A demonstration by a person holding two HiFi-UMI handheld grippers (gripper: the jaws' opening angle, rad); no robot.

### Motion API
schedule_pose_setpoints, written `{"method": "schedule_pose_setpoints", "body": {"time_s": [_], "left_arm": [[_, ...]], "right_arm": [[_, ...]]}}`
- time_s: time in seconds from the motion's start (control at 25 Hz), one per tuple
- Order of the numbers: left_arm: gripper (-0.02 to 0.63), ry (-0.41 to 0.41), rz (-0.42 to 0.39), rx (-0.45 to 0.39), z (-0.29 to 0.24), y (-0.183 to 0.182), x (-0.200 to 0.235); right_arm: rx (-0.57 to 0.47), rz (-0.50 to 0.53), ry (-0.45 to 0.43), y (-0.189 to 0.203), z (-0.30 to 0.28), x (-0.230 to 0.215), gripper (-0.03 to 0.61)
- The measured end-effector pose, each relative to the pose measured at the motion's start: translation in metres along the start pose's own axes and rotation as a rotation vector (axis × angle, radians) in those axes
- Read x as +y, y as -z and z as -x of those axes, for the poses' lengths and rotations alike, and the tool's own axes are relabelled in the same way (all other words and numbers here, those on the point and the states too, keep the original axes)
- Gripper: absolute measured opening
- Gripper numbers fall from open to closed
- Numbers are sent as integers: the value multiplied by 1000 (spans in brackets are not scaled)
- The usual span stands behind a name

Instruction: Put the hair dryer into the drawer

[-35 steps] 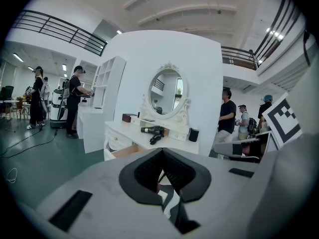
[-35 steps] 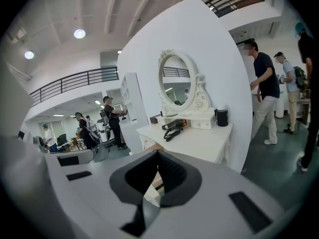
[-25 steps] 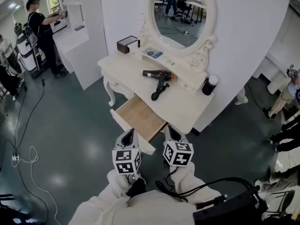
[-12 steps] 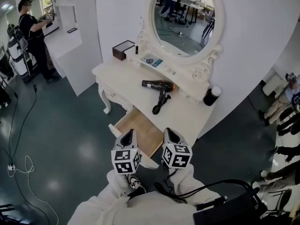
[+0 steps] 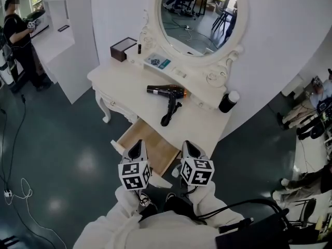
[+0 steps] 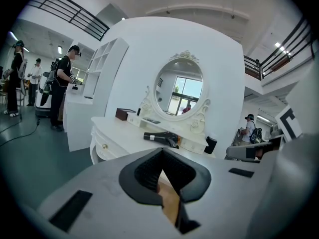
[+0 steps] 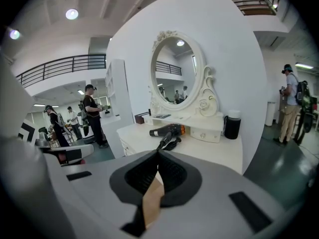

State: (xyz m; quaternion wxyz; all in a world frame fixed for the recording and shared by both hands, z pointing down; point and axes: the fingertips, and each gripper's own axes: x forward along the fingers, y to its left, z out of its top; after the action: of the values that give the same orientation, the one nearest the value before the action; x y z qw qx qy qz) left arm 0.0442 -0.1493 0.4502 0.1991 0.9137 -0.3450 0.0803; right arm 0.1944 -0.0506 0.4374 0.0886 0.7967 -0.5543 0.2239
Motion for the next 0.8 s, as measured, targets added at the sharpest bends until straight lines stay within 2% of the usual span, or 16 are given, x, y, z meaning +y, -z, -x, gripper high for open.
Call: {"method": "schedule_pose_setpoints", "body": {"time_s": [0.24,0.56,0.8], "left_arm": [[-6,-6,11,15,-21,4,-3],[-6,-54,-8,-17,-40,-22,4],[-6,-80,-18,-32,-54,-34,9]], "right_arm": [[13,13,4,-6,-16,-12,61],[-11,47,-66,-40,-51,-5,61],[4,54,-83,-50,-72,-10,61]]}}
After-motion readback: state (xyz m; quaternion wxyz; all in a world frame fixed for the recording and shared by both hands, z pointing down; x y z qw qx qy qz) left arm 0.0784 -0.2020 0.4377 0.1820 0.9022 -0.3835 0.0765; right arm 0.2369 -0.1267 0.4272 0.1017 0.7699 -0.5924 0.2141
